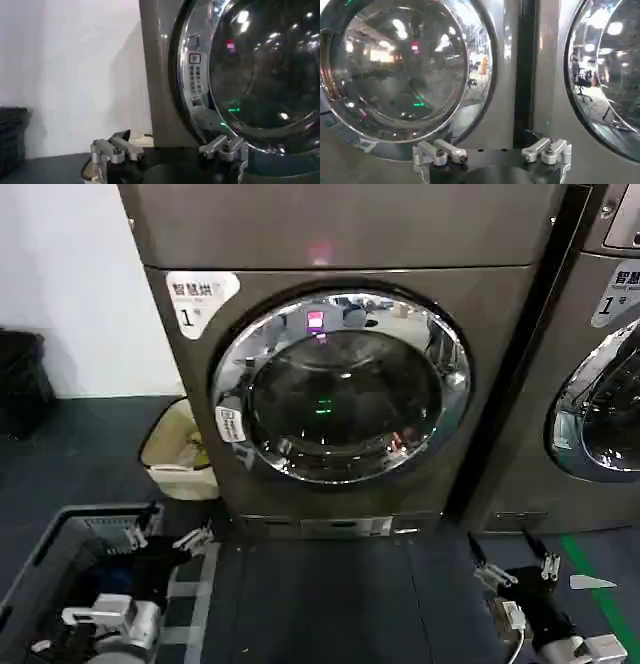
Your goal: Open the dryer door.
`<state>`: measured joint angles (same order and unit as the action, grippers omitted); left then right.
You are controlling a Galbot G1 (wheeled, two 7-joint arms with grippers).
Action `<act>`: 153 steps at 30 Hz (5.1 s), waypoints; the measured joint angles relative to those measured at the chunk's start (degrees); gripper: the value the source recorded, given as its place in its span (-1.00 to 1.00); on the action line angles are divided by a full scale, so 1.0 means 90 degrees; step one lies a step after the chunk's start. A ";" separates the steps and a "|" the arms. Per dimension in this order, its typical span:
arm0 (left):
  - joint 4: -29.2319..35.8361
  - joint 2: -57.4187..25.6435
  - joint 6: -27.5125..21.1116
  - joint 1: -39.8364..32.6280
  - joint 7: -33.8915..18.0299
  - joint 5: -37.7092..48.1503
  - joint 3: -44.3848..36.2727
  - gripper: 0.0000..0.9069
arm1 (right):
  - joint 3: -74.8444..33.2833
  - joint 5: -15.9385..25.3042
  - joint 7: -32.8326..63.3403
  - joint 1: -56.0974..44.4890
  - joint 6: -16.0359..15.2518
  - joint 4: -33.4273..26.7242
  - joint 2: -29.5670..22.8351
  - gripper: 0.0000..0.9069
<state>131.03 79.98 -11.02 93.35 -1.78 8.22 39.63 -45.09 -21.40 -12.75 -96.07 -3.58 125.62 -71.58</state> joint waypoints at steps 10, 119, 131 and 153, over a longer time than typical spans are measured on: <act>0.0161 -0.0019 -0.0009 0.0128 0.0006 0.0015 0.0003 1.00 | 0.0576 -0.0474 -0.0221 0.0638 -0.0042 -0.0216 0.0778 1.00; 0.0760 -0.0029 -0.0109 0.0490 -0.0008 0.0215 0.0113 1.00 | 0.8548 -0.3210 -0.1366 0.9888 -0.0230 -0.5132 0.0175 1.00; 0.0786 -0.0080 0.0025 0.0706 0.0119 0.0121 0.0269 1.00 | 0.8670 -0.3260 -0.1482 1.0031 -0.0236 -0.5404 -0.0162 1.00; 0.0275 -0.0537 0.0264 0.0887 0.0622 0.0778 0.1220 1.00 | 0.8924 -0.3713 -0.2323 1.0109 -0.0263 -0.4645 0.0445 1.00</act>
<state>133.50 75.14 -8.64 101.34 3.82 15.22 50.61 35.23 -54.82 -33.66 -5.08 -5.95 83.82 -67.58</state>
